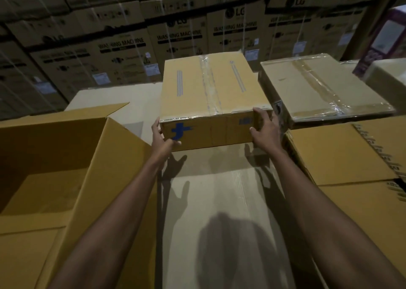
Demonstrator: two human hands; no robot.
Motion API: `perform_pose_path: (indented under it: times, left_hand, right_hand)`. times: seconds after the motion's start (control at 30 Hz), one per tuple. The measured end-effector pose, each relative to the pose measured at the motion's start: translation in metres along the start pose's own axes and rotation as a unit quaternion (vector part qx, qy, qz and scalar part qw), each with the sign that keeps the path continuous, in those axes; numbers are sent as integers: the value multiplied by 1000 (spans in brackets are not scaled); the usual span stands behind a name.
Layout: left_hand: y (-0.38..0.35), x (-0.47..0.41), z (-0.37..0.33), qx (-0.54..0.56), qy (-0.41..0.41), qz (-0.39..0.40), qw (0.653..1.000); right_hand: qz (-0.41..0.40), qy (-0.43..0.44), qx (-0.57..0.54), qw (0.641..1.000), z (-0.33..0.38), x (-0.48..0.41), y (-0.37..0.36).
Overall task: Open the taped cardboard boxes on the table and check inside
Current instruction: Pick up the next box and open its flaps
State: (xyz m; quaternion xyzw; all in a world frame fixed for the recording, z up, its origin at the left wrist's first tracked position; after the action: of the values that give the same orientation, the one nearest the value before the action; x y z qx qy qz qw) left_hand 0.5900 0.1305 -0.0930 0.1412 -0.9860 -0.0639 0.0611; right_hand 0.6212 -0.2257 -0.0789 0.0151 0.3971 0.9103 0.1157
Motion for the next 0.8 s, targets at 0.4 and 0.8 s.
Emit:
perform_pose_path:
  times: [0.4, 0.8]
  left_hand:
    - [35, 105, 20, 85, -8, -37, 996]
    - [69, 313, 54, 58, 11, -147, 987]
  right_hand:
    - [10, -13, 45, 999, -11, 102, 35]
    - [-32, -21, 41, 998, -48, 295, 72]
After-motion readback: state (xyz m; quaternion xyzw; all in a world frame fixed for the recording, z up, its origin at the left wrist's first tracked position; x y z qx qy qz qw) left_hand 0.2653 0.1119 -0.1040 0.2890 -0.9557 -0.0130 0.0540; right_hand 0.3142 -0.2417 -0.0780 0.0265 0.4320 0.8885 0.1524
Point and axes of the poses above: each hand's wrist, its own x-axis away from the middle knuckle, its own y-axis out of the back of the hand, z = x × y, the point moved 8 cm from there along -x, towards the middle knuckle, and after that the axes turned 4 degrees about x, right-handed, at the moved point
